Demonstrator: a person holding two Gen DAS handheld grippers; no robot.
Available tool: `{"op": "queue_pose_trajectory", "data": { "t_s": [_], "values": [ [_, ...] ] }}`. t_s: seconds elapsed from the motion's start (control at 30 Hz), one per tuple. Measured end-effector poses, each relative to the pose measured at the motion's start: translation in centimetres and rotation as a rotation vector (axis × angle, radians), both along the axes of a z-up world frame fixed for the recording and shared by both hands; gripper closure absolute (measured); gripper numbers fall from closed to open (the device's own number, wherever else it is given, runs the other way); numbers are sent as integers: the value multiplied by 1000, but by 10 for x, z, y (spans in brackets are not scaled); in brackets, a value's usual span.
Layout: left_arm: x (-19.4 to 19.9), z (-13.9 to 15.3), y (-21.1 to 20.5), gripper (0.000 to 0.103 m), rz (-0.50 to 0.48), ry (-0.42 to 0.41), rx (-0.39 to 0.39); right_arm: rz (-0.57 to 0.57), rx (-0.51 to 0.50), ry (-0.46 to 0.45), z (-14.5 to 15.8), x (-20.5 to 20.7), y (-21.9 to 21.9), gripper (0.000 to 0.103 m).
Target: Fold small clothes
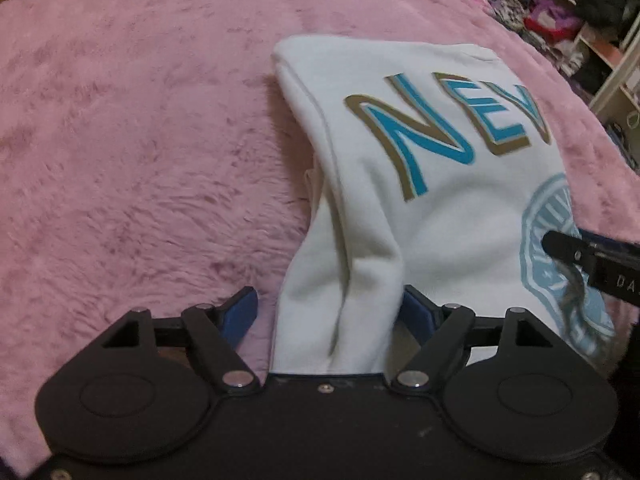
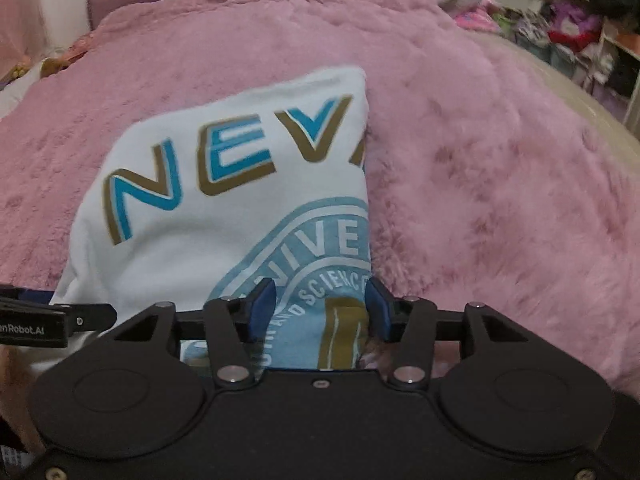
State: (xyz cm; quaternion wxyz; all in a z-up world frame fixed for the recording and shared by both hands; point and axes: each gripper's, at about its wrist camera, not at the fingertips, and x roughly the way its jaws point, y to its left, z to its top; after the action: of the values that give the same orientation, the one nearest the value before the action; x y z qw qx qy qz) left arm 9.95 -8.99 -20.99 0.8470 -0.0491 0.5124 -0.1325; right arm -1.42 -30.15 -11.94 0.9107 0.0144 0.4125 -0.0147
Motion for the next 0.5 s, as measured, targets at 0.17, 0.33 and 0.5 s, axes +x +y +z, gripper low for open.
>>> {"op": "queue_pose_trajectory", "data": {
  "t_s": [0.17, 0.33, 0.5],
  "values": [
    [-23, 46, -8, 26, -37, -133, 101, 11, 27, -30, 41, -28, 3, 63],
    [-41, -13, -14, 22, -88, 19, 112, 41, -3, 111, -5, -49, 12, 69],
    [-52, 4, -6, 25, -94, -25, 89, 40, 16, 104, 3, -50, 8, 69]
  ]
}}
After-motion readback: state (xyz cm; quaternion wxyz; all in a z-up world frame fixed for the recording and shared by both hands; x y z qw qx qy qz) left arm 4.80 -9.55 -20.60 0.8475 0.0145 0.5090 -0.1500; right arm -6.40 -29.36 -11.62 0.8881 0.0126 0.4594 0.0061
